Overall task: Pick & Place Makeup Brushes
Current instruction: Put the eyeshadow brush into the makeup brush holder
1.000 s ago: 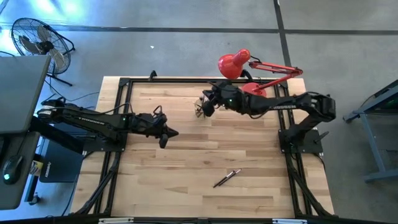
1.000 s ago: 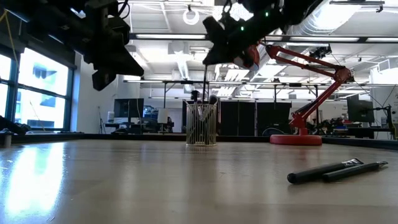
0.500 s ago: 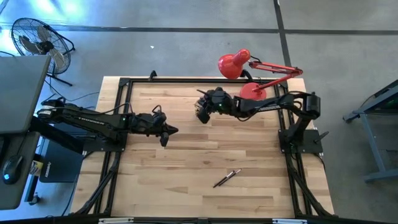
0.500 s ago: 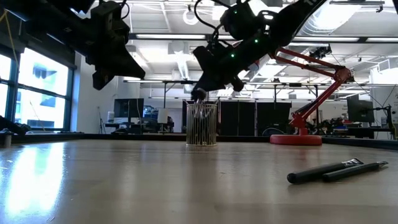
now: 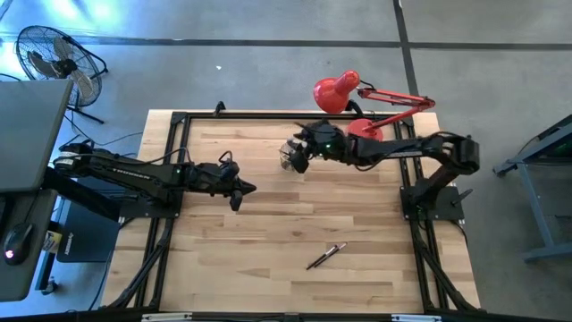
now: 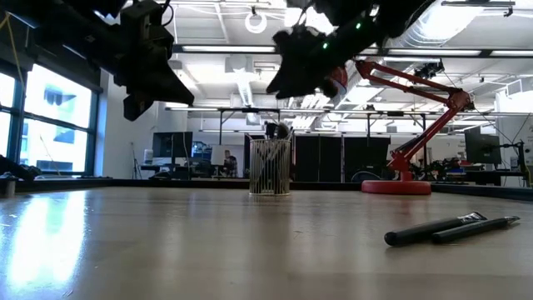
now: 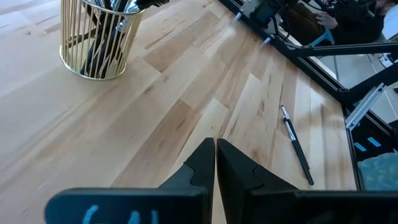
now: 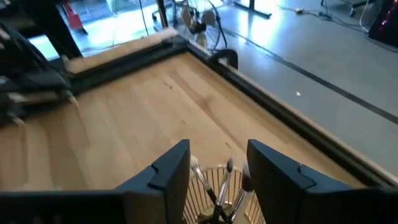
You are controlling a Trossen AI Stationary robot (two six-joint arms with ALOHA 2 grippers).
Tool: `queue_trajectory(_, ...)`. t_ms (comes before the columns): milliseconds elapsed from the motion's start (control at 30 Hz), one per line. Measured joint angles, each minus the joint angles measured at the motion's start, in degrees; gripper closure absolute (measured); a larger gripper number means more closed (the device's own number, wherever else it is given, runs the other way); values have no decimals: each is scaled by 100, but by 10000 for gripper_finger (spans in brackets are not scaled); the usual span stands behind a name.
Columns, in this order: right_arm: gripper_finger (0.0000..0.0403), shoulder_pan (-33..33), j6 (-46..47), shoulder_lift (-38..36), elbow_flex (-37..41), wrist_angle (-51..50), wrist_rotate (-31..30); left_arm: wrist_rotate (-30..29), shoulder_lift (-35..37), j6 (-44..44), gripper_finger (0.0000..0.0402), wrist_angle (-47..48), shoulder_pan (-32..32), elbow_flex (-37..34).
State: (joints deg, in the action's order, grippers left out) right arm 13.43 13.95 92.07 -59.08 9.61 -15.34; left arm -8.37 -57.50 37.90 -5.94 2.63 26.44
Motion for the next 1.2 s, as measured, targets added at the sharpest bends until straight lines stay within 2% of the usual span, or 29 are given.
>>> queue_trajectory(200, 244, -214, 164, -855, -4, -937, -71, 110, 1, -190, 388, 26, 0, 0)
queue_trajectory(400, 264, -689, 835, -1442, -10, -2053, -78, 363, 1, -350, 391, -12, 60, 71)
queue_trajectory(500, 282, -1001, 1133, -1595, -12, -2751, -70, 159, -3, -653, 400, 14, 285, 211)
queue_trajectory(567, 299, -1321, 1355, -1680, -12, -3450, -270, -64, -82, -872, 400, 6, 483, 356)
queue_trajectory(667, 335, -1896, 1842, -1778, -10, -4362, -906, -479, -312, -1160, 401, 120, 847, 635)
queue_trajectory(833, 395, -2743, 2292, -2047, -10, -4702, -1406, -1131, -914, -1406, 401, 910, 1365, 1352)
queue_trajectory(1000, 385, -3545, 2715, -2249, -10, -5210, -2074, -1432, -1686, -1408, 401, 1602, 1642, 2216)
queue_trajectory(1200, 396, -4447, 3555, -2287, -10, -6093, -2373, -1481, -2422, -1390, 401, 2109, 1693, 3165)
